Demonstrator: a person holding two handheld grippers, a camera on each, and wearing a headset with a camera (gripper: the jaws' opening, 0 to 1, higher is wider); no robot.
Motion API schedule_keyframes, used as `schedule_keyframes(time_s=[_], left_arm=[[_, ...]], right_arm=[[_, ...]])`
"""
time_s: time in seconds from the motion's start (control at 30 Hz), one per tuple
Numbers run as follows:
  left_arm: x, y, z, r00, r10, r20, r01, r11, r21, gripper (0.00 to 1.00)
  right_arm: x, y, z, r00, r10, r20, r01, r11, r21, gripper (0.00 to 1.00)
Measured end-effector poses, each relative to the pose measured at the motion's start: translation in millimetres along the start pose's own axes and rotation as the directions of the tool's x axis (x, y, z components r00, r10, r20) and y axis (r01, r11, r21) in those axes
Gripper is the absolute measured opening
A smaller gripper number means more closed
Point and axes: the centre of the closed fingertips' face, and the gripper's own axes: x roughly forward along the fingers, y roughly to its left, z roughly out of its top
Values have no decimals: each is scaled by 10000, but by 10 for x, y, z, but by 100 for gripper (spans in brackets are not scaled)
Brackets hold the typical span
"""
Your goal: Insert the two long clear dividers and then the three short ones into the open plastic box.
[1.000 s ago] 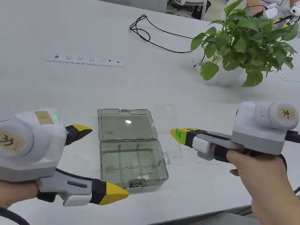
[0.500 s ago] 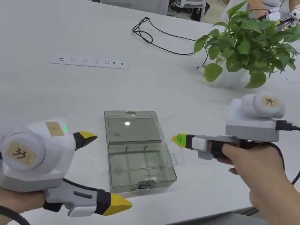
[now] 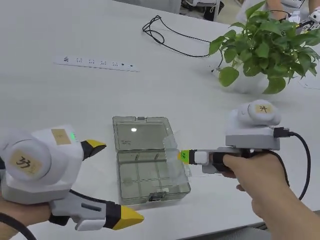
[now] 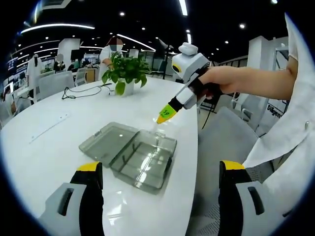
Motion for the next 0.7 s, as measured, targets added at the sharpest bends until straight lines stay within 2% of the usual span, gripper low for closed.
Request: schedule_keyframes(time_s=[0.33,0.5,0.7], left_arm=[[4,29,-9,10000,6,86,-5,9998,-206,100],[15,40,-7,9998,-35,171,40,9996,-280,100],[39,43,-2,9997,-108,231,116,9994,-314,100]], right_arm=[[93,-66,-55,9983,-78,-582,114,9980,620,7],[133,-90,-94,9961,-163,-867,229,9969,753,7],[246,-190,-145,9921,-253,-1231,350,9964,770,7]])
